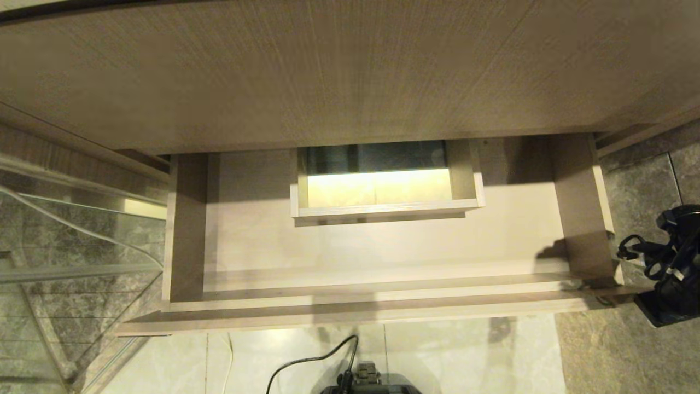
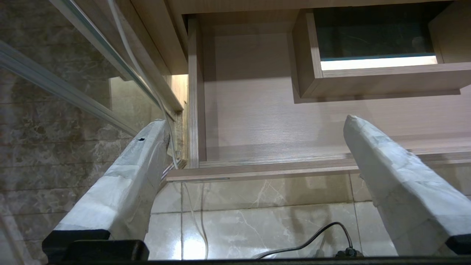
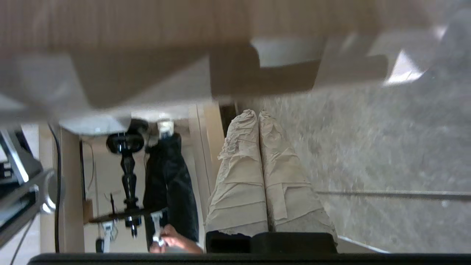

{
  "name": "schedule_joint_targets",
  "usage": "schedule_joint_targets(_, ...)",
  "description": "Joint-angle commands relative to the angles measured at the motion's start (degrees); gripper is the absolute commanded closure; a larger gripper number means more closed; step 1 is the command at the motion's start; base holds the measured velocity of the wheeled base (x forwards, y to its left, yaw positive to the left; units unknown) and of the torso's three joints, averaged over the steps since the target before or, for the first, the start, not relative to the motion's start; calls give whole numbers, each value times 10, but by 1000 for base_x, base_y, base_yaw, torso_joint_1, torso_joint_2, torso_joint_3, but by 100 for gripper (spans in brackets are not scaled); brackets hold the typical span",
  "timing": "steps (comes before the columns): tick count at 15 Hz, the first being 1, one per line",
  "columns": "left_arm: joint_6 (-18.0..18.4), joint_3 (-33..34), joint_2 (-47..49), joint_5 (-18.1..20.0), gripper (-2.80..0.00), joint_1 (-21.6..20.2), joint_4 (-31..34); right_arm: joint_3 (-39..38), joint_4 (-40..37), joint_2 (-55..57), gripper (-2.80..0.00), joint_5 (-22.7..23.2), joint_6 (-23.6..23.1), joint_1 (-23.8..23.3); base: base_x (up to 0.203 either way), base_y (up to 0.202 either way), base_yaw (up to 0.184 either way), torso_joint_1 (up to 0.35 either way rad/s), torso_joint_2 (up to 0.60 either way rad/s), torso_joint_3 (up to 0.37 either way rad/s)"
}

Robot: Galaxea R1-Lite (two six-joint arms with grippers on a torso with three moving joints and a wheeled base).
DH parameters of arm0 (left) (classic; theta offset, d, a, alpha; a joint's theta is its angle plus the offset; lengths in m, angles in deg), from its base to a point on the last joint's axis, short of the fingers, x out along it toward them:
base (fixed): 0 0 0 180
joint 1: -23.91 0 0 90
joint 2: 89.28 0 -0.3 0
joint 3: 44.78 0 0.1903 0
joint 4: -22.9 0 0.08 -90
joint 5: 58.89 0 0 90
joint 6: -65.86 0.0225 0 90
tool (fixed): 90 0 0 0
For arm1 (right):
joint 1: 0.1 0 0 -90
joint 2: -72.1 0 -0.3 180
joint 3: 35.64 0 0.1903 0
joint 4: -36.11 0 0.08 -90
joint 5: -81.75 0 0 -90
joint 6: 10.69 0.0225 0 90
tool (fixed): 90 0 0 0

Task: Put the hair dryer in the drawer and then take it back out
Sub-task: Close the drawer

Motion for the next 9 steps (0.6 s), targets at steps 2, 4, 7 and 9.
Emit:
schedule_joint_targets(2,0,23,0,0,-280,0,-1,1,18,8,0,-1,-1,0,0,0,0,0,0,0)
schedule_joint_targets(4,0,23,0,0,-280,0,-1,1,34,9,0,-1,0,0,0,0,0,0,0,0)
schedule_joint_targets(7,-1,23,0,0,-280,0,-1,1,42,8,0,-1,1,1,0,0,0,0,0,0)
schedule_joint_targets(9,0,23,0,0,-280,0,-1,0,46,2,0,0,0,0,0,0,0,0,0,0)
